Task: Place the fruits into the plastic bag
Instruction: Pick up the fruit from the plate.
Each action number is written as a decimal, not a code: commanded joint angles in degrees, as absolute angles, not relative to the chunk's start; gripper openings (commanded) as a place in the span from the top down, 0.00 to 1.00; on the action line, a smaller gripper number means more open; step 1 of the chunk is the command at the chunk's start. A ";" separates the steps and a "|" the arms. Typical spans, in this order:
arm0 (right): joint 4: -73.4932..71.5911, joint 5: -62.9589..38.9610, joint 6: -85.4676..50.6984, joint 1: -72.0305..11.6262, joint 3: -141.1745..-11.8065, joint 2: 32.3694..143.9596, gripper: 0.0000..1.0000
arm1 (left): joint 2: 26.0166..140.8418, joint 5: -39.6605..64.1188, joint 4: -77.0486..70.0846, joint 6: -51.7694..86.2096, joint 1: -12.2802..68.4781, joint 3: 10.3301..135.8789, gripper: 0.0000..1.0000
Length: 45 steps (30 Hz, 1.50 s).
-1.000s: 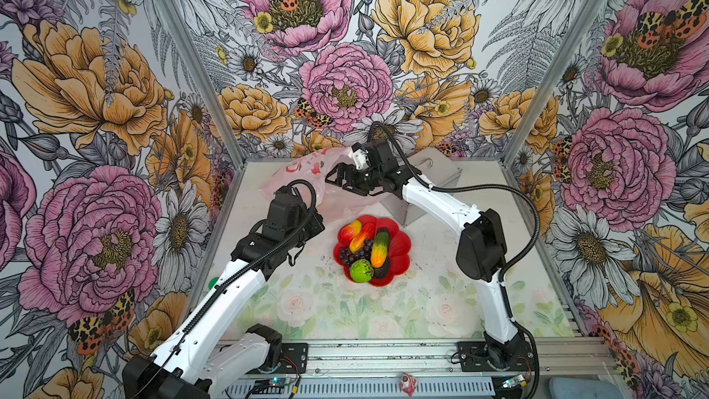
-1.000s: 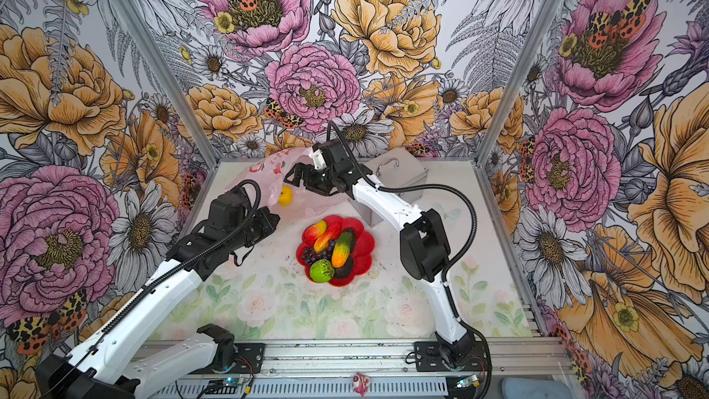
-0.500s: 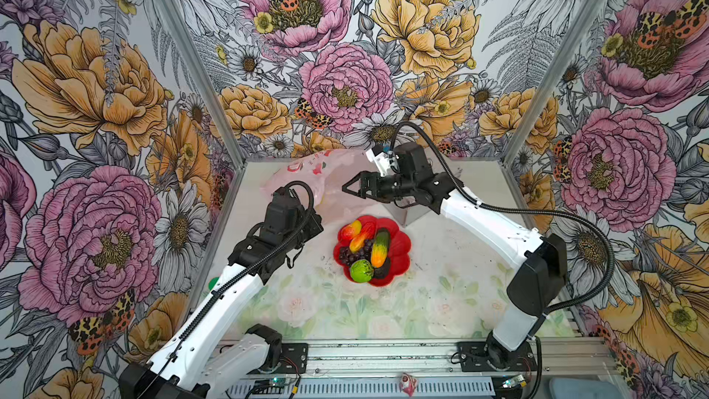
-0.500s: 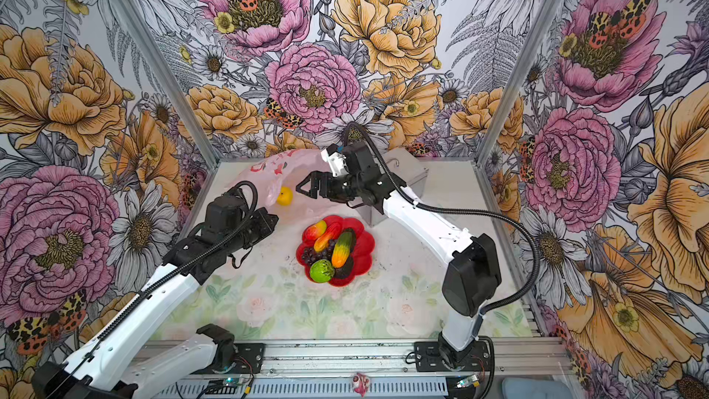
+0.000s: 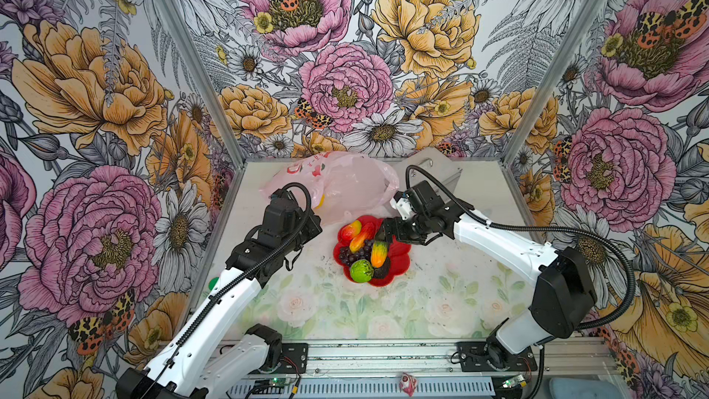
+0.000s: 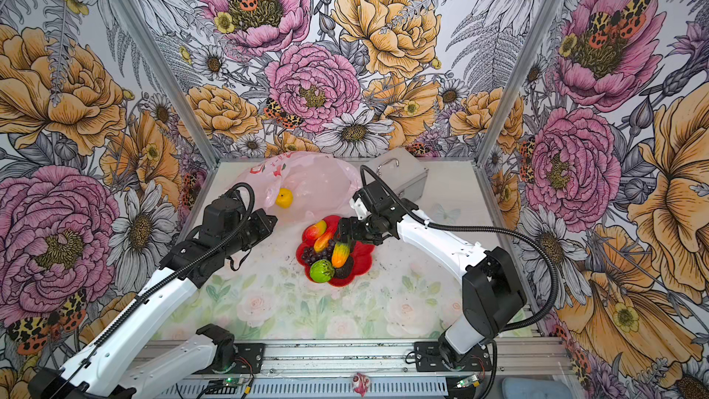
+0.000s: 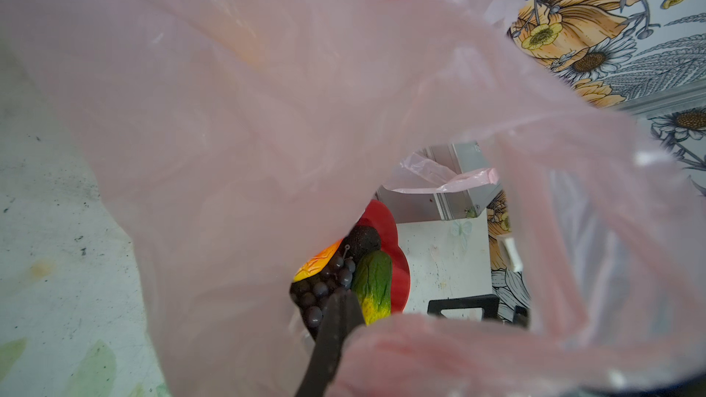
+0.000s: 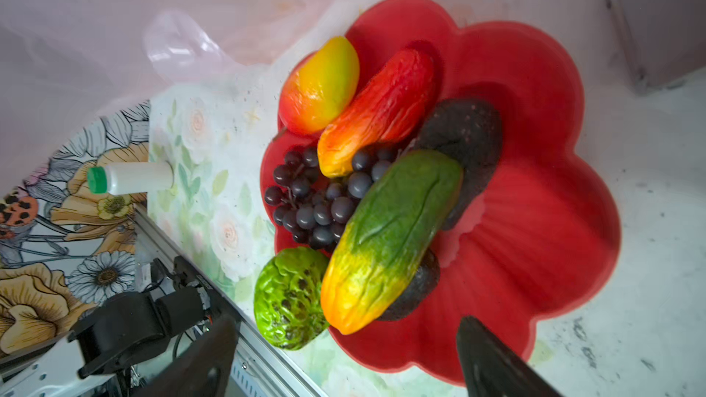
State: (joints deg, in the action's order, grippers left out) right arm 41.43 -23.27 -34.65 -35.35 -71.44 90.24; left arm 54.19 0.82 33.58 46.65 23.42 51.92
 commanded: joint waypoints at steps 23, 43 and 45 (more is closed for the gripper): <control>41.40 -19.12 -40.20 -37.84 -78.00 103.12 0.32 | 54.23 -2.59 32.52 48.01 26.33 52.03 1.00; 41.45 -19.37 -41.04 -39.02 -78.54 104.96 0.48 | 54.14 -2.41 32.45 47.53 26.12 51.34 1.00; 41.46 -18.76 -41.03 -39.02 -78.32 104.34 0.49 | 54.16 -2.24 32.45 47.38 26.08 51.33 1.00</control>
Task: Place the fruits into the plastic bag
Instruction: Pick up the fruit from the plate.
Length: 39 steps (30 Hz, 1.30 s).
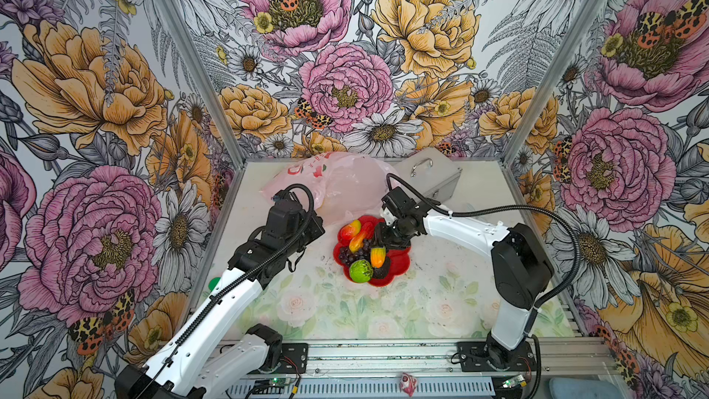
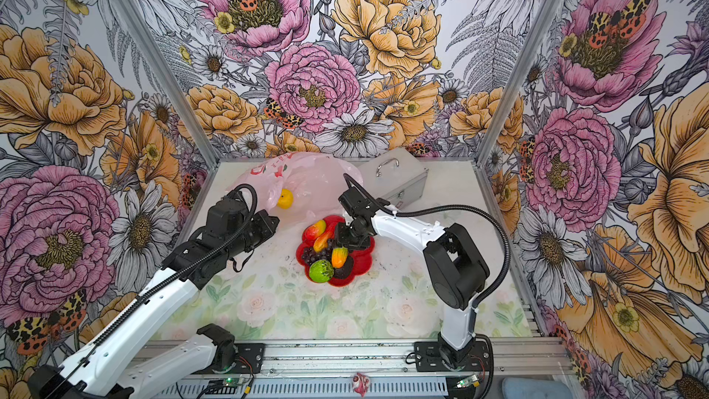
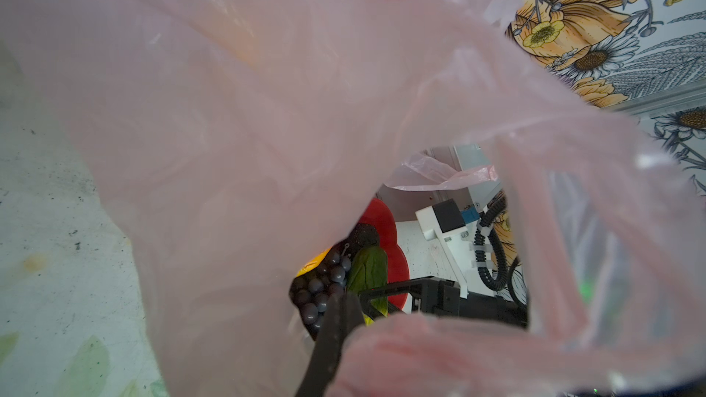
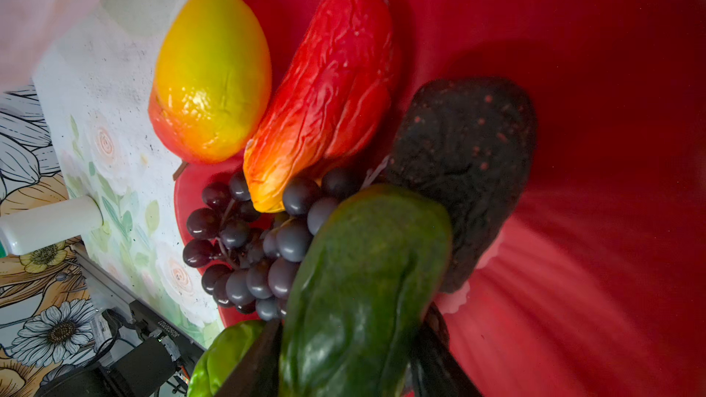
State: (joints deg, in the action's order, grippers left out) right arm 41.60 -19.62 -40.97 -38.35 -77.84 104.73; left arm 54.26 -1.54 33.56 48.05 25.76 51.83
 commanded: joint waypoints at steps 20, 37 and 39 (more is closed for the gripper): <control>41.53 -17.93 -40.97 -38.59 -77.54 99.95 0.54 | 53.31 -1.01 32.27 46.97 24.46 50.54 1.00; 41.31 -23.88 -42.06 -36.91 -80.32 90.92 0.57 | 53.09 2.40 32.08 45.88 21.42 50.01 1.00; 41.31 -25.02 -42.43 -36.87 -82.18 91.04 0.57 | 53.06 2.97 32.08 45.83 20.85 50.03 1.00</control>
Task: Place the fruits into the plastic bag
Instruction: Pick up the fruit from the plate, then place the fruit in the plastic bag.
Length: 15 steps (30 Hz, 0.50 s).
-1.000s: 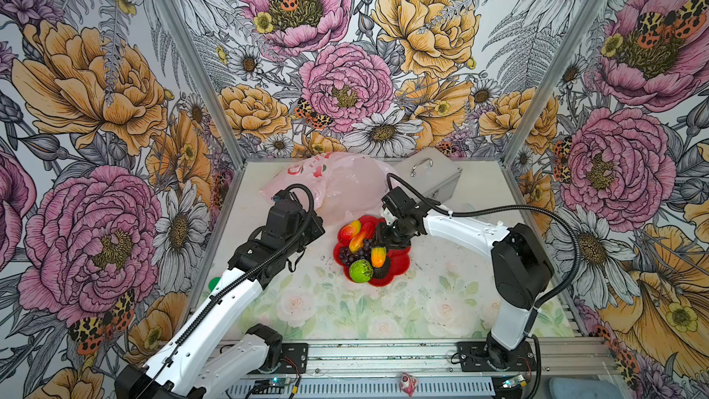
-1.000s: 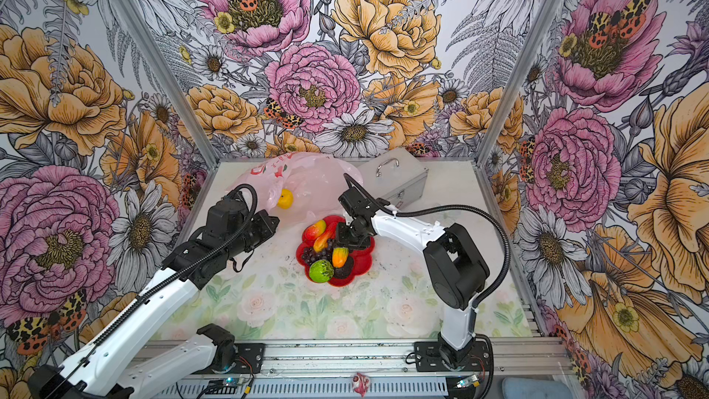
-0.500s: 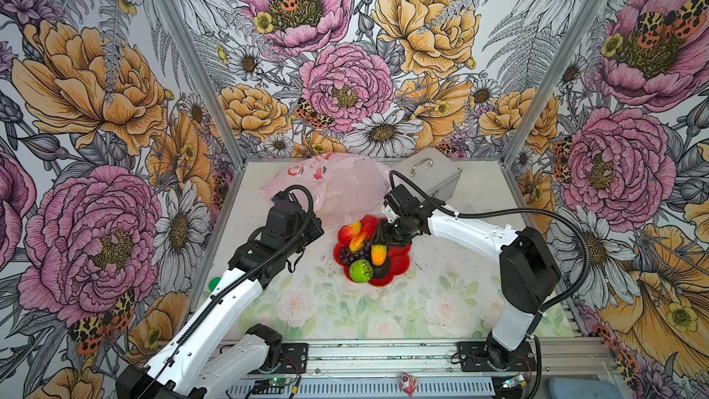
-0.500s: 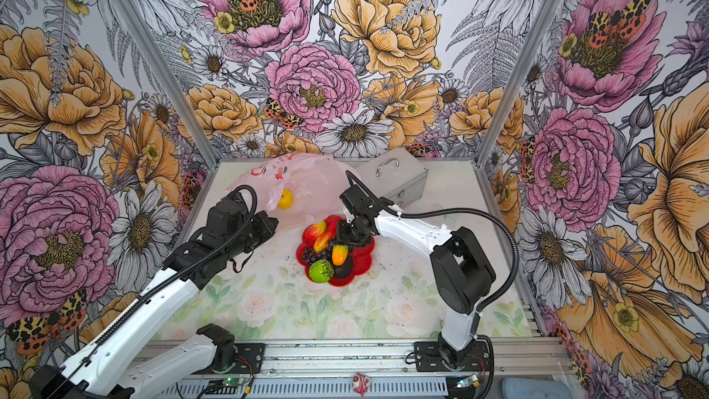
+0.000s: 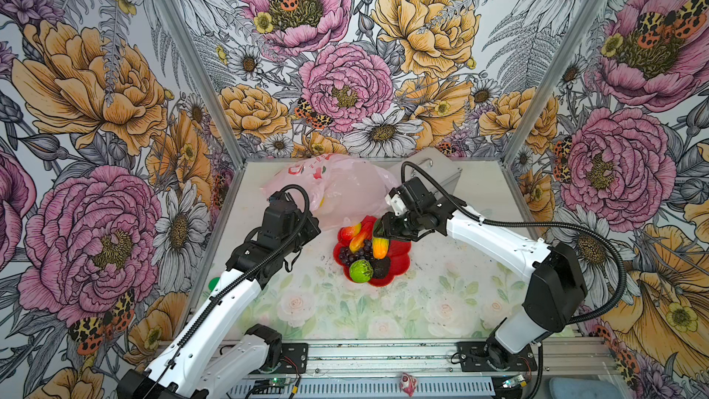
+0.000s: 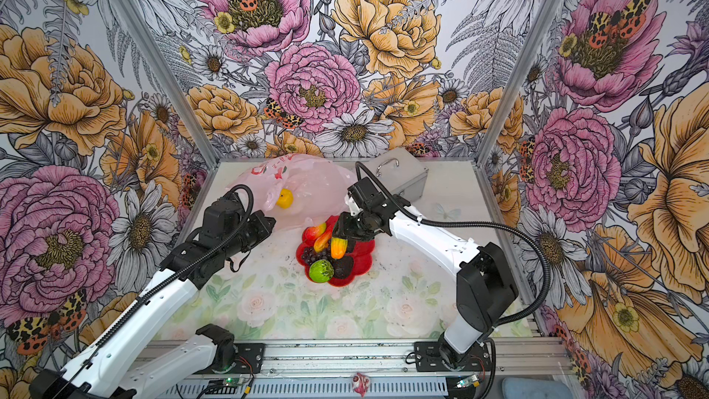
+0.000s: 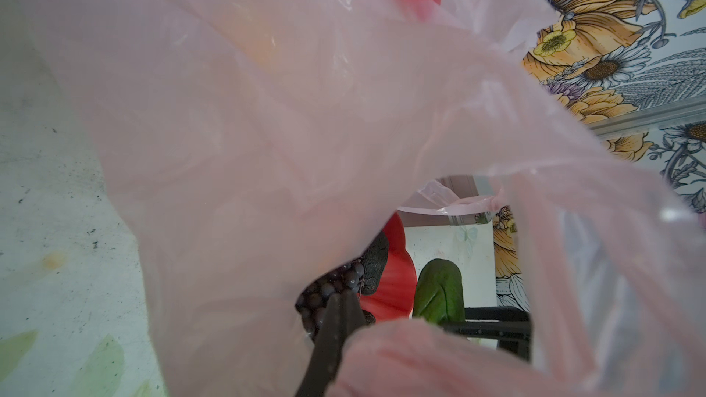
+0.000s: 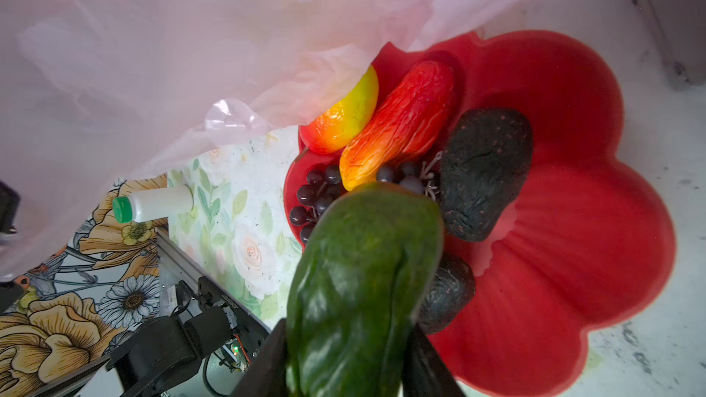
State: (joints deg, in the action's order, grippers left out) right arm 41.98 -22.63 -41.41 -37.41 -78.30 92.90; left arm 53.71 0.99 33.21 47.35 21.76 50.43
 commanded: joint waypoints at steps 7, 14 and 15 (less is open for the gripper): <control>40.71 -27.75 -44.58 -36.91 -89.21 92.14 0.57 | 53.94 3.65 32.07 45.75 20.71 50.91 1.00; 38.27 -30.21 -48.09 -36.91 -94.69 94.22 0.58 | 53.92 3.49 32.05 45.62 20.73 51.64 1.00; 38.08 -30.48 -48.53 -36.96 -95.65 94.66 0.58 | 53.69 3.35 32.00 45.68 20.66 51.52 1.00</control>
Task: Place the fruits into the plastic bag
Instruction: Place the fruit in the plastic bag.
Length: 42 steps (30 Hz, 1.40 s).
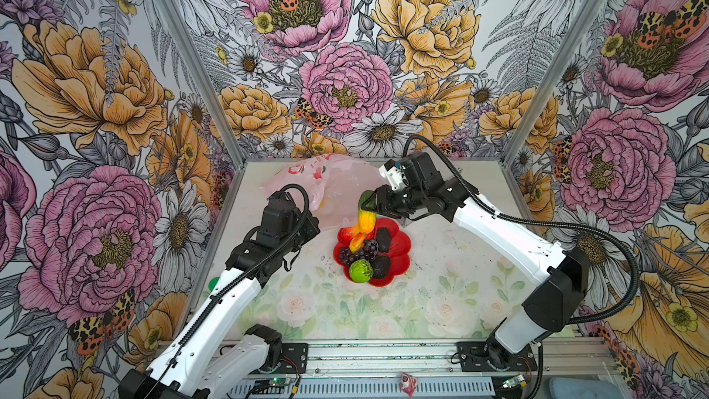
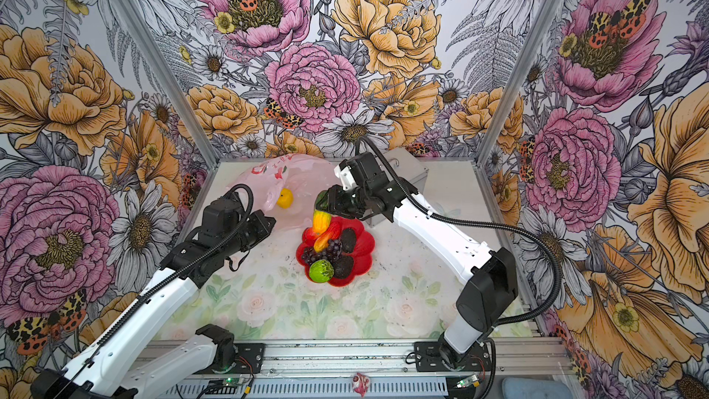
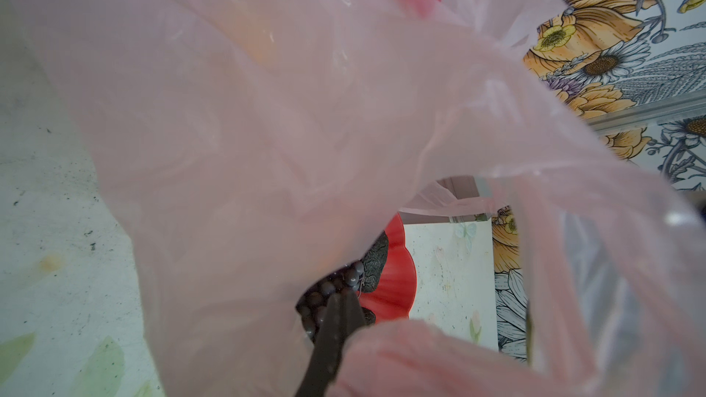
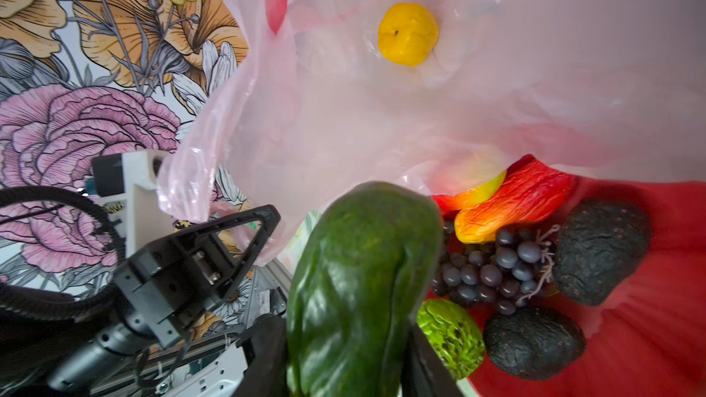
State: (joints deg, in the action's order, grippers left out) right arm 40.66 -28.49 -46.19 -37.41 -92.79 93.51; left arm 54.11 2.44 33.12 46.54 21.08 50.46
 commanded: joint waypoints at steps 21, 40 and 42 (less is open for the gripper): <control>29.44 -26.13 -57.79 -37.53 -104.57 110.33 0.58 | 52.92 2.15 31.66 47.93 22.83 51.39 1.00; 18.72 -14.85 -68.89 -38.40 -108.10 122.81 0.58 | 54.31 1.62 31.22 49.22 24.28 51.55 1.00; 17.72 -13.84 -69.87 -38.65 -108.11 123.63 0.57 | 54.58 1.69 31.03 49.31 24.34 51.61 1.00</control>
